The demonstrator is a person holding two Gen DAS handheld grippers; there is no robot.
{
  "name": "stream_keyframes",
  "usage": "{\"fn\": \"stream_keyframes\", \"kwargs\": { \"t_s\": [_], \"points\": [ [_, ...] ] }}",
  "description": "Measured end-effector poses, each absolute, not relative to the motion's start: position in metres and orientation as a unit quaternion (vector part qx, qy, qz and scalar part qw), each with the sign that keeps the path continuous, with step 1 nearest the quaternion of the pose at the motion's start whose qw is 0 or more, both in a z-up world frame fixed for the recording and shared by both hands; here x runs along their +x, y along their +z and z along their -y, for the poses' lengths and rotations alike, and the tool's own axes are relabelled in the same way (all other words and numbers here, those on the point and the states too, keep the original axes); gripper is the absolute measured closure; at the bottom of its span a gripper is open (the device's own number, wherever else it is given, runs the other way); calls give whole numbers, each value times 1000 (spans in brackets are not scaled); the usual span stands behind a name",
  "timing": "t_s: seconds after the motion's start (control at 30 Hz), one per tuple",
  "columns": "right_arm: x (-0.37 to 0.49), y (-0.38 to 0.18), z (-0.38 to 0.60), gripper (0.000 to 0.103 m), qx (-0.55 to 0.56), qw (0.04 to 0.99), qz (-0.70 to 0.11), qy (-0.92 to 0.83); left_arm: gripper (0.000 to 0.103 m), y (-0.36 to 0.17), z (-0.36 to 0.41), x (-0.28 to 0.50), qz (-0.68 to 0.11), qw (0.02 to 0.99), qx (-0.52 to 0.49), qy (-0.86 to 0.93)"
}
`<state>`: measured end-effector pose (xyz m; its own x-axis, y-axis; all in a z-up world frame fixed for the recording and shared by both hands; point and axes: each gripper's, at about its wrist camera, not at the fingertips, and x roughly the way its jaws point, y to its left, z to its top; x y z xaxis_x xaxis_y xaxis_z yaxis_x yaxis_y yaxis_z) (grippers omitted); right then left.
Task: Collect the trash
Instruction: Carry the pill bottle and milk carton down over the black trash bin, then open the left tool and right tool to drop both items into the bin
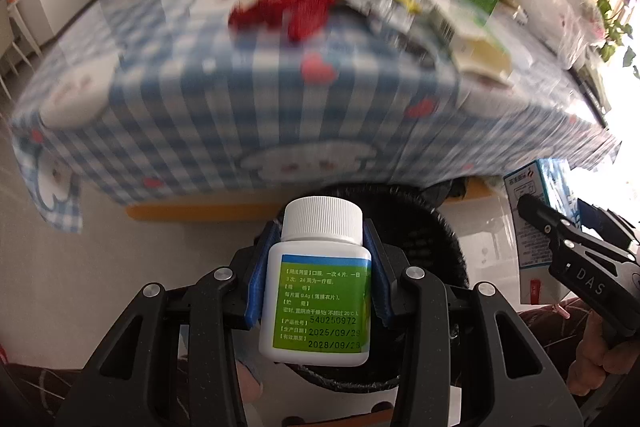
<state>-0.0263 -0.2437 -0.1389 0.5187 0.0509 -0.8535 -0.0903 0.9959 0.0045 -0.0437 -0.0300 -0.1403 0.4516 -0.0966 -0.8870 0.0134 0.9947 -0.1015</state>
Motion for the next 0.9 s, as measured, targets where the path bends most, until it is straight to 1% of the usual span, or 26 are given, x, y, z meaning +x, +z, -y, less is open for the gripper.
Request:
{"fn": "stream_keyframes", "kwargs": {
  "t_s": [0.53,0.9],
  "points": [
    [-11,-176,248,42,-24,875,-484,19,62,-209,49,-35,-535,843,-44,-46],
    [-12,-185,270,42,-7,874,-487,4,61,-230,85,-33,-537,840,-20,-70]
  ]
}}
